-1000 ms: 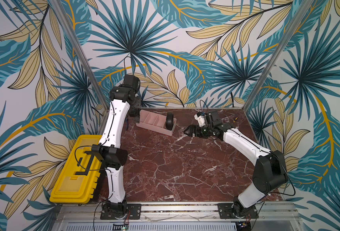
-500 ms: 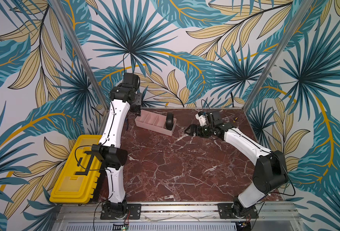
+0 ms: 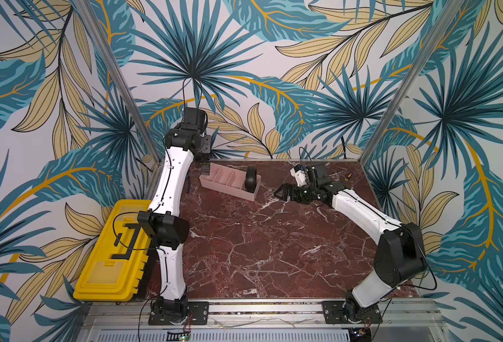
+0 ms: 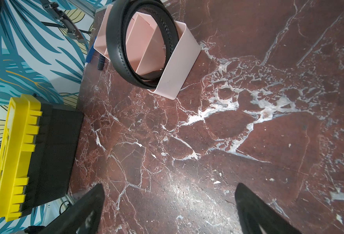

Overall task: Place the belts into the storage roll
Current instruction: Place the belt in the container.

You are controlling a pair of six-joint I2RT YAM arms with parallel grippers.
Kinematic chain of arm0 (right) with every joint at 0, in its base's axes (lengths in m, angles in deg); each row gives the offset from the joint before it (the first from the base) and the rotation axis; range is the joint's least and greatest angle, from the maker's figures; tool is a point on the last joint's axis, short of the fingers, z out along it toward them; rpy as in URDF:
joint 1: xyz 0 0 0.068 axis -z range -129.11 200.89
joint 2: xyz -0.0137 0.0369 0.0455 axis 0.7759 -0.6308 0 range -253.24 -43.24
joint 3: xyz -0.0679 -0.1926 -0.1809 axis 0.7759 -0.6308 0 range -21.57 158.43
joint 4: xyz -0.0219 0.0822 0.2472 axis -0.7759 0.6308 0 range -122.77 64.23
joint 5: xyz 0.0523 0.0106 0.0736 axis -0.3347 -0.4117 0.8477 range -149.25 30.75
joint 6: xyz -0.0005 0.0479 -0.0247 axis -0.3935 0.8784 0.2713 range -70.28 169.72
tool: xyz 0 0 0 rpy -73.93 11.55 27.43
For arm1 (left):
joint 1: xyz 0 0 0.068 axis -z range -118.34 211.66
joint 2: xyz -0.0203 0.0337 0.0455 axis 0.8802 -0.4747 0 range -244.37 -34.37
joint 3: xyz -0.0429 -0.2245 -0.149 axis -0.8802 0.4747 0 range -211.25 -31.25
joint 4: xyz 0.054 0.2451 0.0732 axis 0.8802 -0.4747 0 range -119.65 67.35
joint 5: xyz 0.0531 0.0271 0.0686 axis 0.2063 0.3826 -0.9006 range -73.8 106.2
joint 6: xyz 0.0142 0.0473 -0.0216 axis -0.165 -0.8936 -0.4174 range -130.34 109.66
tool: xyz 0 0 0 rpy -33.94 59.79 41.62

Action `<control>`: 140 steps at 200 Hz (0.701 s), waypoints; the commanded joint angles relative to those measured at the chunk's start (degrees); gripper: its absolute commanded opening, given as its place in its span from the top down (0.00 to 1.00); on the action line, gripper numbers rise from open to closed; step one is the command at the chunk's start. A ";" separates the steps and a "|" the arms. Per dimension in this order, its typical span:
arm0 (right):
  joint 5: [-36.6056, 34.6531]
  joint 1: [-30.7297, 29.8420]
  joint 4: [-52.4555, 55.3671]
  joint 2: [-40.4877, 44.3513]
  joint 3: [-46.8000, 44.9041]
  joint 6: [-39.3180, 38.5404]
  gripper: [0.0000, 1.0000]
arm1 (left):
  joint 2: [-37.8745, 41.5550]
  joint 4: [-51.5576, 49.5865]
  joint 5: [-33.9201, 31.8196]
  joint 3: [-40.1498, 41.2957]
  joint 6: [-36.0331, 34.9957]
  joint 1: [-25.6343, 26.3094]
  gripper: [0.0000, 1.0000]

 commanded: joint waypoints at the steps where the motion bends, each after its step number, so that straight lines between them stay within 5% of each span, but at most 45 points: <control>1: -0.04 0.40 -0.28 -0.07 -1.63 -1.05 0.01 | -0.03 5.64 0.95 0.81 -0.86 -0.56 1.00; 140: 1.03 0.93 -2.14 -0.62 -4.26 -0.25 0.01 | 0.67 10.09 3.28 15.36 -4.77 -1.52 1.00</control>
